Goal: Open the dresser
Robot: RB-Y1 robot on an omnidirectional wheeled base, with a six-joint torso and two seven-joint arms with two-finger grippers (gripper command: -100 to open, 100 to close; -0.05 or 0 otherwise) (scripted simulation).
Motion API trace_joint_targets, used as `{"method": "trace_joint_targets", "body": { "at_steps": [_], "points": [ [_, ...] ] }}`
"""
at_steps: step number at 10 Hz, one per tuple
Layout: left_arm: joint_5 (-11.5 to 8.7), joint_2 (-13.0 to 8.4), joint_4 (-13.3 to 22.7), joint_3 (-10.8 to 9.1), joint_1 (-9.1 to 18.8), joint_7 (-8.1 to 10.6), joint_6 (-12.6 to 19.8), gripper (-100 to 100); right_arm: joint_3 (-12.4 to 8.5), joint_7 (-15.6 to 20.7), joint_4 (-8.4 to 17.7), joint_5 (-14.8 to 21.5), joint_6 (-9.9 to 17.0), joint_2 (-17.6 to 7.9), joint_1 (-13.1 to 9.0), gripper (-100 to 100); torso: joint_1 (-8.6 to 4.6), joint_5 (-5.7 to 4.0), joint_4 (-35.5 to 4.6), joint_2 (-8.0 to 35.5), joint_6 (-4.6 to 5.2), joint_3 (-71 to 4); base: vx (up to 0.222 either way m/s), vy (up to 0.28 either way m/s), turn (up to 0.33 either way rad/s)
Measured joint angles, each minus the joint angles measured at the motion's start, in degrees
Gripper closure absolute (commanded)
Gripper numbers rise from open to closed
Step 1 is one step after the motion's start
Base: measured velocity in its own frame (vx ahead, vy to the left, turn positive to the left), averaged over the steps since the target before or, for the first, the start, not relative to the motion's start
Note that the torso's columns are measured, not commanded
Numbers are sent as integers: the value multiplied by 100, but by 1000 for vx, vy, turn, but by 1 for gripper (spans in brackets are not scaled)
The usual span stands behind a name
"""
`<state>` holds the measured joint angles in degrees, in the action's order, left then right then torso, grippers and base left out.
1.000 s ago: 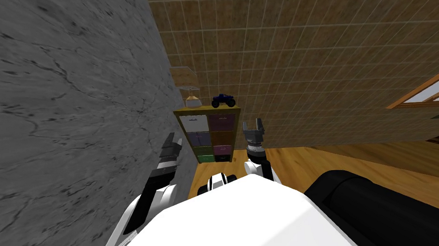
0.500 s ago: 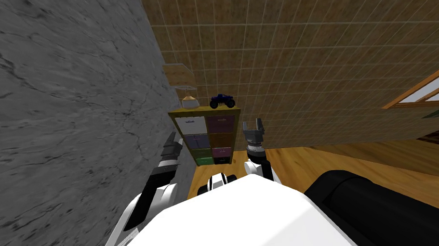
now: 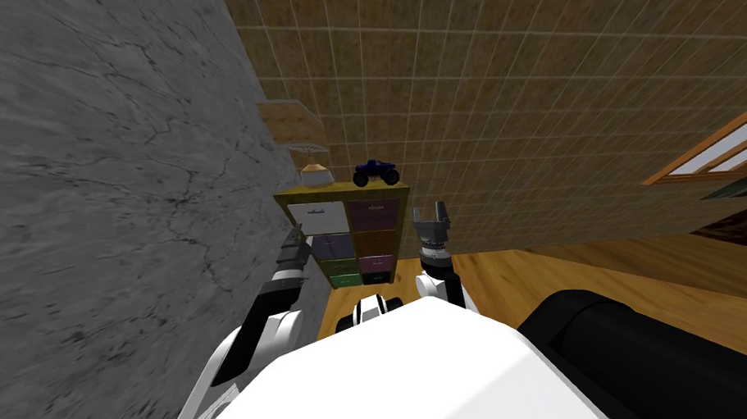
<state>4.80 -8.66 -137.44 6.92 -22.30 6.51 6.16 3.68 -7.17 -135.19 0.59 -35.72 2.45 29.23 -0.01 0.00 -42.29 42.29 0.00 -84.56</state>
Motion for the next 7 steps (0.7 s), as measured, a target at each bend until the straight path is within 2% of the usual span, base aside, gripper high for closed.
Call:
{"method": "trace_joint_targets", "body": {
  "at_steps": [4,7],
  "points": [
    [31,103,-151,58,88,-29,530,-100,0,0,0,0,0,0,0,0,2,1,0,1,0,0,103,-19,-48],
    [51,286,-249,94,140,-46,872,-100,0,0,0,0,0,0,0,0,-2,-1,-2,7,0,4,79,-21,-38]
  ]
}}
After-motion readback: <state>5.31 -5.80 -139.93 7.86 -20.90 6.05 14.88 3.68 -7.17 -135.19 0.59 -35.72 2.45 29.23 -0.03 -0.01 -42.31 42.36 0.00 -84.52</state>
